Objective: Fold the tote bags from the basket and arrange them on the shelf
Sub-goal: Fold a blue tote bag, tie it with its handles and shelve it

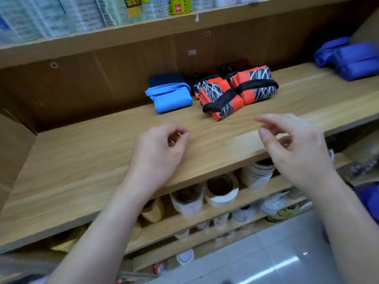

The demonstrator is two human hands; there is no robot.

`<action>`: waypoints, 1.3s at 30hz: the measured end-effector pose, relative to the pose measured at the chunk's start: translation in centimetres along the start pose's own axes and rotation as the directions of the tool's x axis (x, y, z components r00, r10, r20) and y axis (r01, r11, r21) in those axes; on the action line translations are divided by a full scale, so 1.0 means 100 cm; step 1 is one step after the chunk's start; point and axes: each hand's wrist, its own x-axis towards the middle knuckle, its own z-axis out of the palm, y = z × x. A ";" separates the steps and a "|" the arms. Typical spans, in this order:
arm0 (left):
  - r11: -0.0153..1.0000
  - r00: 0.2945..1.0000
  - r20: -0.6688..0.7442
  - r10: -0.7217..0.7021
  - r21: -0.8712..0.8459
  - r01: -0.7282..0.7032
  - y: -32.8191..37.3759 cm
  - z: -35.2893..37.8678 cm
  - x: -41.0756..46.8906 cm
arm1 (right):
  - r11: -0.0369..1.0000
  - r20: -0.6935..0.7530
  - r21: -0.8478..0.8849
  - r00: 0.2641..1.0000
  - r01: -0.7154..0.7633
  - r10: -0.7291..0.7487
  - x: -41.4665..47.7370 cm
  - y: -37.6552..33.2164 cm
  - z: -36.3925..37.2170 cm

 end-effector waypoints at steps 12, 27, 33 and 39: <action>0.858 0.802 0.371 0.467 0.027 -0.512 0.030 0.091 -0.084 | 0.786 0.158 -0.472 0.839 -0.398 0.520 -0.161 0.058 -0.101; 0.954 0.566 0.792 0.230 -0.068 -0.292 0.147 0.384 -0.145 | 0.343 -0.247 -0.085 0.354 -0.935 0.902 -0.370 0.235 -0.293; 0.938 0.467 0.847 0.255 -0.099 -0.332 0.211 0.489 -0.148 | 0.162 -0.369 0.157 0.095 -0.974 0.925 -0.415 0.292 -0.346; 0.945 0.423 0.870 0.252 -0.127 -0.302 0.271 0.608 -0.127 | 0.071 -0.388 0.351 -0.076 -0.934 0.919 -0.427 0.384 -0.361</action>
